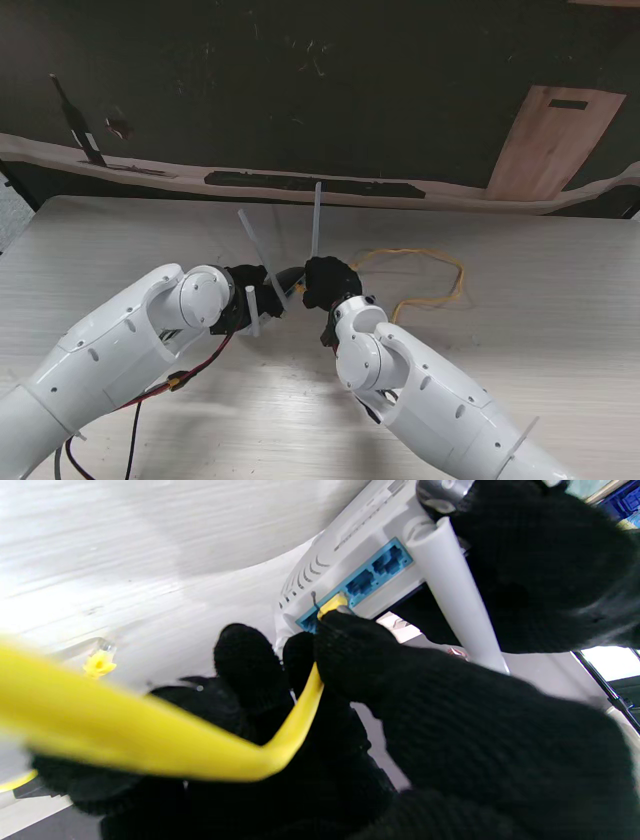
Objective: Untangle the Ethernet cable and plug it into the router
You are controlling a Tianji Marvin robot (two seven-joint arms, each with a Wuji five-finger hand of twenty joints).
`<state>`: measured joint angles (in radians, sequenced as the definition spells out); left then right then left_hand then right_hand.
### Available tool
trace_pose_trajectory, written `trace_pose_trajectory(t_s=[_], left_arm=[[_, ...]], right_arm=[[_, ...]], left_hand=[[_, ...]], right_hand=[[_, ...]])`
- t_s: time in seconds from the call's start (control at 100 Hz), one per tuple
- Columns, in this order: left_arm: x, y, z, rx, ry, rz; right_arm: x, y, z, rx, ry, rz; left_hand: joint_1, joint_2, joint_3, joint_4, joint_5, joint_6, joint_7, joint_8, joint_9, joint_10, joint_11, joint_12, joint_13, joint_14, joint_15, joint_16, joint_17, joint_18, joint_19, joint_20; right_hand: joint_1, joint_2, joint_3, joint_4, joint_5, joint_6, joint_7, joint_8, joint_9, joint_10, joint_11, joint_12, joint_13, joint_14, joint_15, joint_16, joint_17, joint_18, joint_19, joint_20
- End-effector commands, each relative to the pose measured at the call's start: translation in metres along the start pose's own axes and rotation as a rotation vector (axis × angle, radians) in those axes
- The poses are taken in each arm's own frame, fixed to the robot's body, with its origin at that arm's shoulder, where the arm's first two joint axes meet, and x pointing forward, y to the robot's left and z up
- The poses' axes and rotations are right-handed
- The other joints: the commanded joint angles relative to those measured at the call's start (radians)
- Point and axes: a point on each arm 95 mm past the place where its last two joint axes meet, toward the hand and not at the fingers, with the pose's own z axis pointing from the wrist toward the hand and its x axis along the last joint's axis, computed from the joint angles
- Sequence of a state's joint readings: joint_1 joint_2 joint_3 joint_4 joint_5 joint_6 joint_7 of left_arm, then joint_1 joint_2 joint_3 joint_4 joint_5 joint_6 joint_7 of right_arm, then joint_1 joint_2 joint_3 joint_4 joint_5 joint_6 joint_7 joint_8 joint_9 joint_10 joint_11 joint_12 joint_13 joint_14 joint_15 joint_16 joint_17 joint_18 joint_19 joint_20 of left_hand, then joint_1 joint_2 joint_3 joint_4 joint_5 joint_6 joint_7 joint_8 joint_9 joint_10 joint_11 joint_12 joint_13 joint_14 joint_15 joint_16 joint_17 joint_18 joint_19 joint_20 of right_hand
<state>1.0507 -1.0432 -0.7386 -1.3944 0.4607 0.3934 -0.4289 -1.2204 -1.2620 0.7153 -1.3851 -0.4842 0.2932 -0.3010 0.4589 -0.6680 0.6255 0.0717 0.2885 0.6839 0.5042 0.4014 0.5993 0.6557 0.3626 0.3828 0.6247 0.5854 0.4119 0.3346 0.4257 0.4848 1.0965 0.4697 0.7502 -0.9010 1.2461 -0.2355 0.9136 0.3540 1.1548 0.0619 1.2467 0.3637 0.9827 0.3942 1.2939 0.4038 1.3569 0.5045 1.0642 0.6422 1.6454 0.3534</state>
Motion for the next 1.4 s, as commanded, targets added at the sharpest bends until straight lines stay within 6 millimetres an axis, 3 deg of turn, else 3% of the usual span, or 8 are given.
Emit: trace_pose_trajectory(t_s=[0.0, 0.21, 0.47, 0.76, 0.96, 1.39], left_arm=[[-0.019, 0.056, 0.009, -0.169, -0.05, -0.026], [-0.019, 0.056, 0.01, -0.176, -0.042, -0.022], [-0.018, 0.056, 0.011, -0.185, -0.034, -0.02], [-0.017, 0.056, 0.011, -0.197, -0.023, -0.029], [-0.016, 0.057, 0.012, -0.207, -0.015, -0.03], [-0.011, 0.059, 0.014, -0.229, -0.004, -0.025]], right_arm=[[0.004, -0.005, 0.0, 0.021, 0.008, 0.01], [0.006, -0.008, 0.003, 0.009, 0.013, 0.027], [0.009, -0.01, 0.006, -0.005, 0.017, 0.034], [0.008, -0.014, 0.01, -0.025, 0.001, 0.045], [0.009, -0.018, 0.012, -0.038, -0.002, 0.063], [0.014, -0.022, 0.014, -0.029, -0.003, 0.099]], left_hand=[[0.471, 0.218, 0.316, 0.035, 0.103, -0.441, 0.25, 0.057, 0.101, -0.414, 0.199, 0.083, 0.092, -0.277, 0.222, 0.061, -0.023, -0.245, -0.019, 0.018], [0.47, 0.22, 0.314, 0.042, 0.101, -0.444, 0.25, 0.057, 0.096, -0.418, 0.203, 0.079, 0.087, -0.274, 0.219, 0.061, -0.023, -0.248, -0.028, 0.015], [0.47, 0.22, 0.312, 0.045, 0.101, -0.445, 0.252, 0.058, 0.096, -0.416, 0.204, 0.077, 0.088, -0.277, 0.219, 0.061, -0.023, -0.248, -0.03, 0.015], [0.471, 0.219, 0.31, 0.045, 0.102, -0.446, 0.251, 0.058, 0.097, -0.416, 0.205, 0.076, 0.087, -0.277, 0.219, 0.061, -0.023, -0.248, -0.032, 0.014], [0.472, 0.217, 0.311, 0.045, 0.103, -0.445, 0.251, 0.057, 0.096, -0.416, 0.205, 0.076, 0.085, -0.276, 0.217, 0.06, -0.023, -0.248, -0.032, 0.014], [0.481, 0.224, 0.315, 0.048, 0.1, -0.443, 0.249, 0.057, 0.093, -0.412, 0.205, 0.075, 0.087, -0.275, 0.219, 0.061, -0.023, -0.248, -0.032, 0.014]], right_hand=[[0.036, 0.005, 0.051, -0.005, 0.03, -0.003, 0.037, 0.026, 0.091, 0.065, 0.032, 0.004, 0.001, -0.086, 0.033, 0.028, 0.032, 0.01, 0.076, 0.019], [0.051, -0.014, 0.072, 0.022, 0.039, -0.005, 0.032, 0.085, 0.109, 0.086, 0.077, 0.029, 0.005, -0.147, 0.101, 0.064, 0.053, -0.058, 0.127, 0.082], [0.073, -0.013, 0.088, 0.03, 0.048, 0.022, 0.018, 0.122, 0.136, 0.106, 0.09, 0.033, 0.008, -0.175, 0.134, 0.093, 0.06, -0.081, 0.137, 0.142], [0.063, -0.11, 0.201, 0.119, 0.093, -0.054, 0.03, 0.236, 0.182, 0.095, 0.141, 0.039, 0.012, -0.244, 0.188, 0.145, 0.07, -0.138, 0.145, 0.215], [0.067, -0.123, 0.217, 0.138, 0.112, -0.082, 0.023, 0.259, 0.192, 0.097, 0.145, 0.027, 0.012, -0.249, 0.194, 0.159, 0.072, -0.153, 0.148, 0.233], [0.096, -0.115, 0.193, 0.126, 0.125, -0.06, -0.017, 0.264, 0.208, 0.111, 0.108, 0.014, 0.011, -0.215, 0.164, 0.16, 0.068, -0.122, 0.121, 0.256]])
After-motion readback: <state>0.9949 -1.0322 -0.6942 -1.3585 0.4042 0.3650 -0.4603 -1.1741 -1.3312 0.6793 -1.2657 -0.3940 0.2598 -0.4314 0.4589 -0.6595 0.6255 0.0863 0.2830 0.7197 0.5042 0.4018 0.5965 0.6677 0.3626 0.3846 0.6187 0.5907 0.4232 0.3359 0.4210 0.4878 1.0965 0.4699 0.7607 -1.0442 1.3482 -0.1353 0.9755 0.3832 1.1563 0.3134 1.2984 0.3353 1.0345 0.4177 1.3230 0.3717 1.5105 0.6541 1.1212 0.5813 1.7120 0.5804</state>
